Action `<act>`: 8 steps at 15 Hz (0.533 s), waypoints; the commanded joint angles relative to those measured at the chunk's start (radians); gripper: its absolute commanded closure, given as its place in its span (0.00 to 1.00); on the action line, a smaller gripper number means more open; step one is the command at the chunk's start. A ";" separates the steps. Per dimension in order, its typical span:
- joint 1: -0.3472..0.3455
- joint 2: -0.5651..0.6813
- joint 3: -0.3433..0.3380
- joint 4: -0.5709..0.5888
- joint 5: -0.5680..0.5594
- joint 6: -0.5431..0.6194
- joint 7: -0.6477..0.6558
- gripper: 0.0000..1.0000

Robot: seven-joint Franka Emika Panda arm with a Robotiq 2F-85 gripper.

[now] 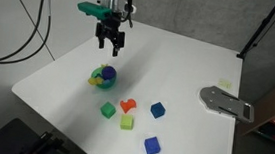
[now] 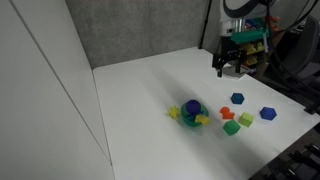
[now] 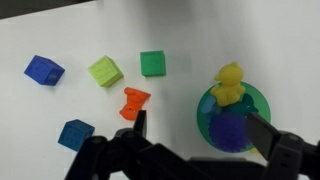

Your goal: Pick up the yellow toy from the blue block and put it in the green bowl

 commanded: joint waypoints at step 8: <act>-0.081 -0.493 0.001 -0.460 -0.049 0.244 -0.119 0.00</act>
